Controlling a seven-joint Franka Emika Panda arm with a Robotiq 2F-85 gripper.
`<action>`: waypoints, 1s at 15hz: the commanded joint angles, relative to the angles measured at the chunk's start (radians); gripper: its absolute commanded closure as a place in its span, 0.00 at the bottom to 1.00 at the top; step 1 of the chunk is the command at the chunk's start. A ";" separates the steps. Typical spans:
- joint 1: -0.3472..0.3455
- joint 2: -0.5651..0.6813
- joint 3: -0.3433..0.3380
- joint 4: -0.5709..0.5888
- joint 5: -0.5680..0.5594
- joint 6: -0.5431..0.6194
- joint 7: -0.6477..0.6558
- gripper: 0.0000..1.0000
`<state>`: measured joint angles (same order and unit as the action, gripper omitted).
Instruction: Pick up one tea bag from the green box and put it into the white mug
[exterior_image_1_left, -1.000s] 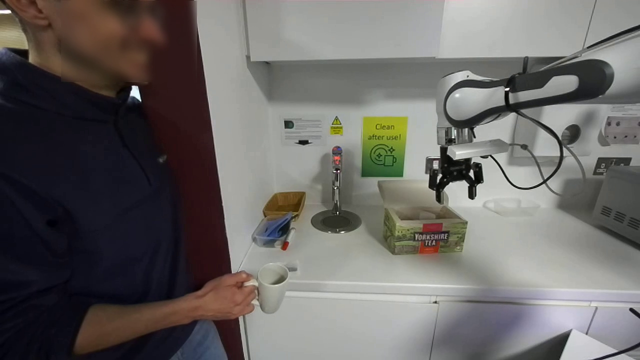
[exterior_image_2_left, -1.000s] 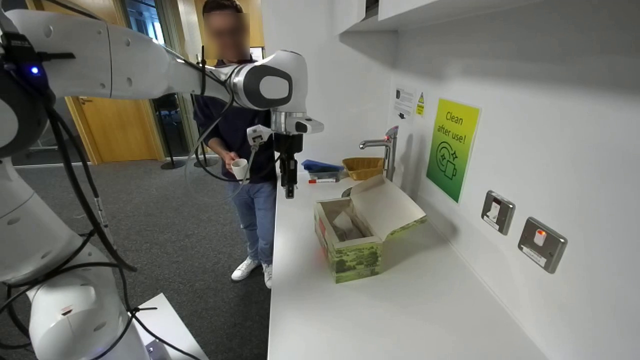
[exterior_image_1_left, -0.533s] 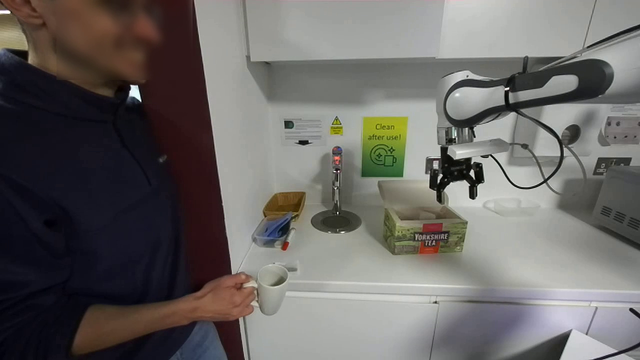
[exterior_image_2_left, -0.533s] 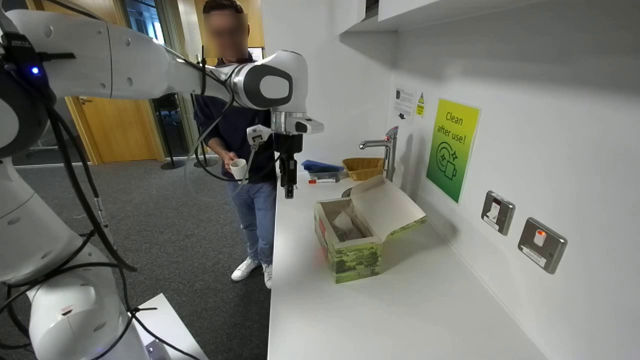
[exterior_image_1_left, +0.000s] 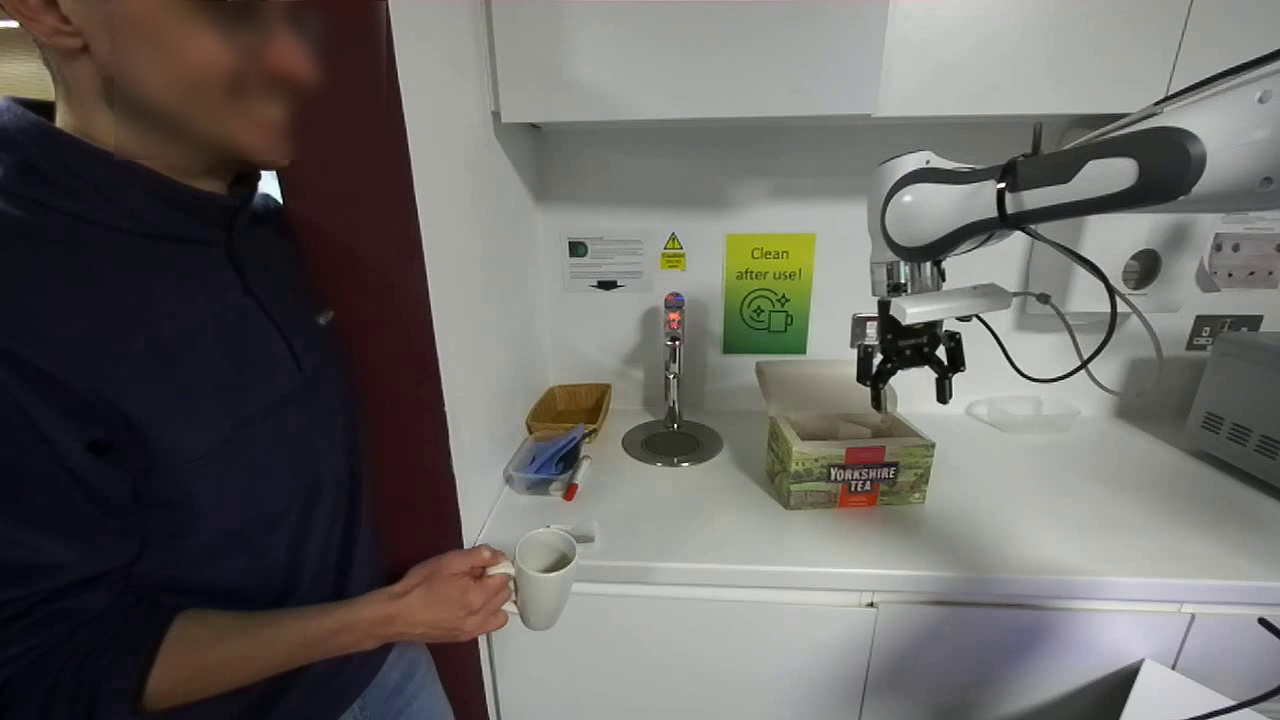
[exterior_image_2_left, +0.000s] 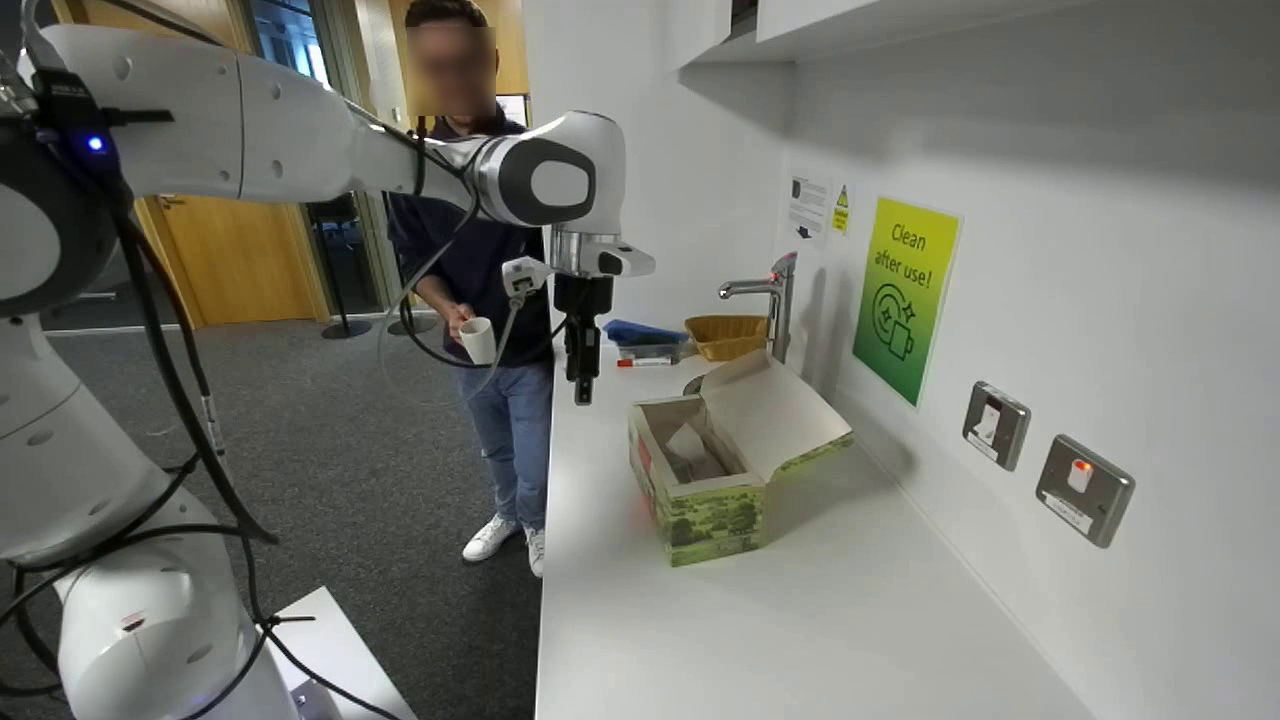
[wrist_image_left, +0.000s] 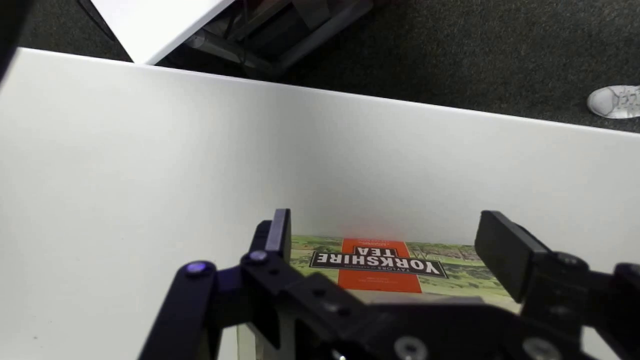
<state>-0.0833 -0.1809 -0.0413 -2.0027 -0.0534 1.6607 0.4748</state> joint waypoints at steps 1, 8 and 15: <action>-0.017 0.053 -0.017 0.065 0.022 -0.009 0.001 0.00; -0.019 0.116 -0.038 0.118 0.031 -0.015 0.004 0.00; -0.018 0.164 -0.046 0.130 0.026 -0.014 0.008 0.00</action>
<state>-0.0942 -0.0457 -0.0787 -1.9118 -0.0450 1.6609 0.4760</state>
